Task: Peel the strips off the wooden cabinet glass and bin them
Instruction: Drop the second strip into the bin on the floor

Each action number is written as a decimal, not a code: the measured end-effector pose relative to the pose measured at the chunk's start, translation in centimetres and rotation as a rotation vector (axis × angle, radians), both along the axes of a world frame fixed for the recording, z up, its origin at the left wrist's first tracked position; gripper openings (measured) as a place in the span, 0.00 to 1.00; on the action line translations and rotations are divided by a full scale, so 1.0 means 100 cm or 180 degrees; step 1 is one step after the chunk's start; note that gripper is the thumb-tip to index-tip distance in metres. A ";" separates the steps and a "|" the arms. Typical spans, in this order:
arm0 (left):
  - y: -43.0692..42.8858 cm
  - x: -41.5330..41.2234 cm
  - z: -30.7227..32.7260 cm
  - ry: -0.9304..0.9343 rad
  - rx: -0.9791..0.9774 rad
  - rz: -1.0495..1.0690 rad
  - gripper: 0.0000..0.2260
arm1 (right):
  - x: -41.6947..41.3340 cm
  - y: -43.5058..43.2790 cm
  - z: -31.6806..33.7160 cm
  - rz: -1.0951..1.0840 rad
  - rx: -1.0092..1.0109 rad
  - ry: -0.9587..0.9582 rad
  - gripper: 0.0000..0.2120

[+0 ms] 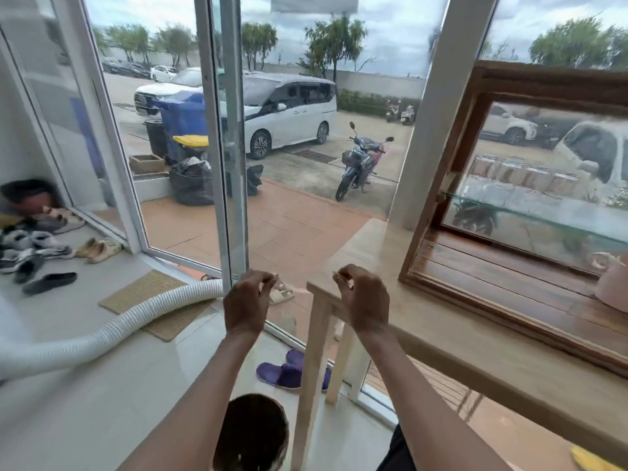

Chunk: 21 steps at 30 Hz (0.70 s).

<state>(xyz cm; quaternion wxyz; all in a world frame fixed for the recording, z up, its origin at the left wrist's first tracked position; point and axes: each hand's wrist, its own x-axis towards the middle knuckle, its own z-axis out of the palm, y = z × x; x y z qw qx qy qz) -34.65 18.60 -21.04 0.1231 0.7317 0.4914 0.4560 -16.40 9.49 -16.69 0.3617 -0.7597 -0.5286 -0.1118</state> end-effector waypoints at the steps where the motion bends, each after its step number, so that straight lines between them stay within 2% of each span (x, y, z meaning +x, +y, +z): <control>1: 0.004 -0.011 0.001 0.0018 -0.0008 0.0054 0.03 | -0.011 0.008 -0.002 0.0073 -0.0012 0.0025 0.05; 10: 0.032 -0.091 -0.033 0.0086 -0.0154 0.0428 0.03 | -0.088 0.068 -0.042 0.0559 -0.0070 -0.0034 0.07; 12: 0.034 -0.104 -0.049 0.0148 -0.0260 0.0511 0.04 | -0.099 0.077 -0.061 0.0659 -0.0172 0.0102 0.07; 21: 0.026 -0.127 -0.140 0.0454 -0.1031 0.0621 0.04 | -0.112 0.072 -0.158 0.0507 -0.1565 0.0736 0.05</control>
